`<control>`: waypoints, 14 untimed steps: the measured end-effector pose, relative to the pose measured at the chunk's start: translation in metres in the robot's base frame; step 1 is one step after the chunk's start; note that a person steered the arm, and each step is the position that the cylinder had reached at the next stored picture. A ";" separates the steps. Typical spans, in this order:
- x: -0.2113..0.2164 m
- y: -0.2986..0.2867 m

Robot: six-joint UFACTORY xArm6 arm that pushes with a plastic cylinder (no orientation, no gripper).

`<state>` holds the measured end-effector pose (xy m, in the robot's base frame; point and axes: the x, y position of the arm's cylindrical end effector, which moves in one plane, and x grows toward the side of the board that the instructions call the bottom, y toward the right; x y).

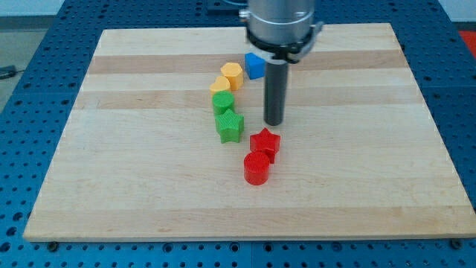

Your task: Separate red star from the red circle

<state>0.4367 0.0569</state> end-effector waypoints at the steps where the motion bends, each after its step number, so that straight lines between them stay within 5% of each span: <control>1: 0.010 0.044; 2: 0.067 0.046; 3: 0.075 0.039; 14: 0.063 -0.063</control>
<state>0.4994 -0.0065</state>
